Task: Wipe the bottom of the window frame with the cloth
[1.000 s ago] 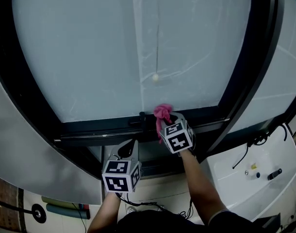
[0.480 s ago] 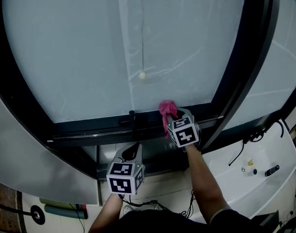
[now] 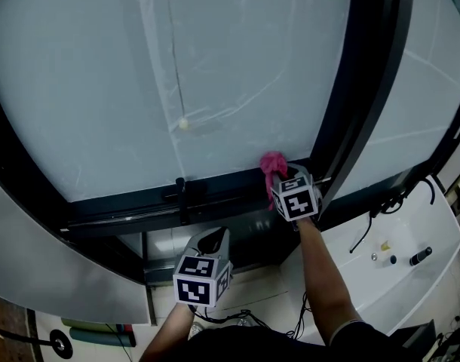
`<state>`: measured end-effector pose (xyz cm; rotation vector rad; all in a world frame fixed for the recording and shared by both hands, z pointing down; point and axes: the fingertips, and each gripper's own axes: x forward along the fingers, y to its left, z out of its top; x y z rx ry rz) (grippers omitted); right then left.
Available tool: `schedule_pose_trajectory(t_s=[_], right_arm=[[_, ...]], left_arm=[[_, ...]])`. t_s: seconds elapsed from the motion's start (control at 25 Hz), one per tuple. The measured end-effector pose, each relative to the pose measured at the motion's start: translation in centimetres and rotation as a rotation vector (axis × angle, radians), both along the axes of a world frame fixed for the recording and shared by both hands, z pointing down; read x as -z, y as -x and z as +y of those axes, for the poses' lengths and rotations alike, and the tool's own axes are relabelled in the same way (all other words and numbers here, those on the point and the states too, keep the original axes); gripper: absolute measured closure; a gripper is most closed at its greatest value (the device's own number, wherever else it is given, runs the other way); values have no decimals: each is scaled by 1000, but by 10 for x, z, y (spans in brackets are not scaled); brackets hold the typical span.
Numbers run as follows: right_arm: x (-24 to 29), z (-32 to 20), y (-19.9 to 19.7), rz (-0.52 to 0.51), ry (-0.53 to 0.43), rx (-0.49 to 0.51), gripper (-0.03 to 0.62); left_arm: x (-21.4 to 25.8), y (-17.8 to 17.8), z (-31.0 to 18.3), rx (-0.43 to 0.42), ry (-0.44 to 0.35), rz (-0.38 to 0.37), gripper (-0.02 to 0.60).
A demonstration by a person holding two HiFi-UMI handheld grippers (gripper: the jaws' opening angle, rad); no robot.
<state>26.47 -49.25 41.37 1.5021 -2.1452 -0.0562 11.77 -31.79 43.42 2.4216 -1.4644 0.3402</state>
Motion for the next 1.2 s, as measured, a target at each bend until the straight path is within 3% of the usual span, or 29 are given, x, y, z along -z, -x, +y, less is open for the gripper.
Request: schedule_pose_trajectory(t_s=[0.44, 0.72, 1.0, 1.2], right_arm=[[-2, -18, -91, -11, -3, -187, 523], [3, -17, -95, -9, -29, -248, 523], [24, -1, -88, -69, -122, -185, 524], [63, 26, -57, -123, -210, -105, 524]], left_arm=[[3, -34, -7, -41, -4, -16, 575], [6, -38, -6, -37, -12, -27, 575], [9, -17, 3, 30, -22, -21, 575], [19, 17, 12, 103, -59, 0, 575]])
